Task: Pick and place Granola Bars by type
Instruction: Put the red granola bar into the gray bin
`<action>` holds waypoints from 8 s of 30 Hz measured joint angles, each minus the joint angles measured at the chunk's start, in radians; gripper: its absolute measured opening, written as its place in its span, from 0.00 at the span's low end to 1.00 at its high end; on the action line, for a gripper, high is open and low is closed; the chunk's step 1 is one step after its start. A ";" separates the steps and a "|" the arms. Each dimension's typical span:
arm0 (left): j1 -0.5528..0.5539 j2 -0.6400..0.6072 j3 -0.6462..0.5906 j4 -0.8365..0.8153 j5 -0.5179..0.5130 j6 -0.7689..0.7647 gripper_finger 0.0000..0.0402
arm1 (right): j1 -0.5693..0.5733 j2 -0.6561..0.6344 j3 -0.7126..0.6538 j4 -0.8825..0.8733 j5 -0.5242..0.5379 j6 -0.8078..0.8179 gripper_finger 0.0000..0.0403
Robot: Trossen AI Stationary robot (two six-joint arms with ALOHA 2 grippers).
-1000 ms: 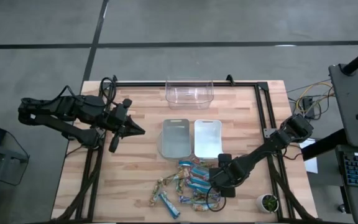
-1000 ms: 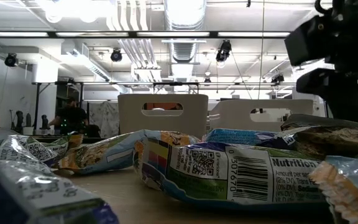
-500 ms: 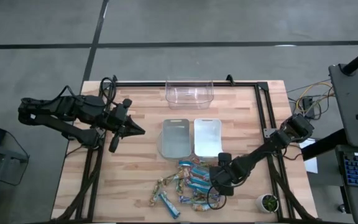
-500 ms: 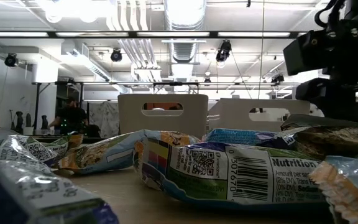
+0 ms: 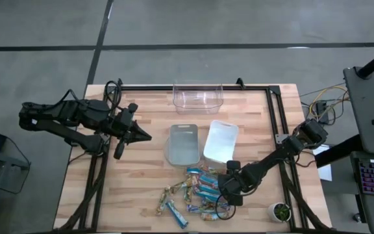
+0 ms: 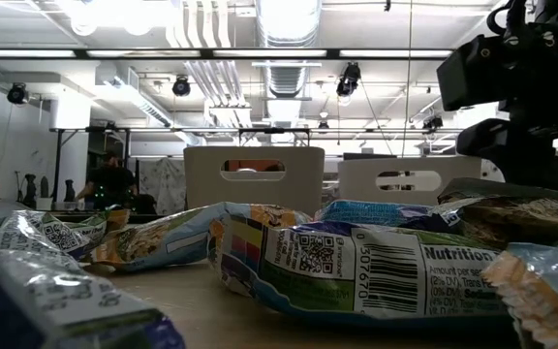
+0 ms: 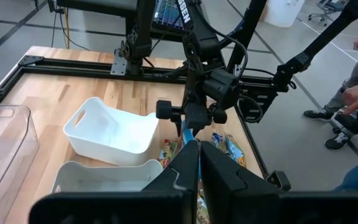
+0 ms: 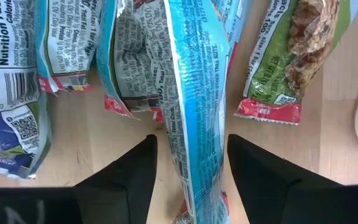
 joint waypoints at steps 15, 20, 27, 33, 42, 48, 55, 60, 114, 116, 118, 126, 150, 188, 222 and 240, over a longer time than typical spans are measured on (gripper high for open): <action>0.000 0.000 0.000 0.000 0.000 0.000 0.00 | 0.000 0.001 0.001 0.002 -0.001 -0.007 0.26; 0.000 0.000 0.000 0.000 0.000 0.000 0.00 | 0.000 0.000 0.001 0.004 -0.001 -0.008 0.17; 0.000 0.000 0.000 0.000 0.000 0.000 0.00 | 0.000 -0.030 0.001 0.014 -0.018 -0.007 0.09; 0.000 0.000 0.000 0.000 0.000 0.000 0.00 | 0.000 -0.098 0.001 0.012 -0.036 -0.007 0.08; 0.000 0.000 0.000 0.000 -0.020 0.005 0.00 | 0.000 -0.223 0.118 -0.107 -0.023 -0.057 0.08; 0.000 0.000 0.000 0.000 -0.023 0.005 0.00 | -0.009 -0.275 0.247 -0.191 -0.002 -0.112 0.08; 0.000 0.002 0.000 0.001 -0.023 0.005 0.00 | -0.068 -0.289 0.380 -0.316 0.039 -0.114 0.08; 0.000 0.007 0.000 0.001 -0.023 0.005 0.00 | -0.134 -0.289 0.446 -0.359 0.039 -0.124 0.08; 0.000 0.008 0.000 0.001 -0.027 0.008 0.00 | -1.128 -0.063 0.740 -0.396 -0.239 -0.699 0.08; 0.000 0.008 0.000 0.001 -0.026 0.007 0.00 | -1.132 -0.022 0.766 -0.395 -0.239 -0.720 0.08; 0.000 0.008 0.000 0.001 -0.027 0.005 0.00 | -1.134 0.018 0.797 -0.395 -0.238 -0.741 0.08; 0.000 0.008 0.000 0.001 -0.043 0.000 0.00 | -1.137 0.175 0.982 -0.431 -0.238 -0.801 0.08; 0.000 0.008 0.000 0.000 -0.045 -0.008 0.00 | -0.938 0.298 1.199 -0.658 -0.242 -0.801 0.08; 0.000 0.002 0.000 -0.034 -0.044 -0.010 0.00 | -0.722 0.478 1.185 -0.658 -0.231 -0.728 0.08; 0.000 0.002 0.000 -0.034 -0.044 -0.010 0.00 | -0.717 0.478 1.173 -0.667 -0.240 -0.704 0.27; 0.000 0.002 0.000 -0.034 -0.044 -0.011 0.00 | -0.707 0.472 1.173 -0.756 -0.239 -0.727 0.02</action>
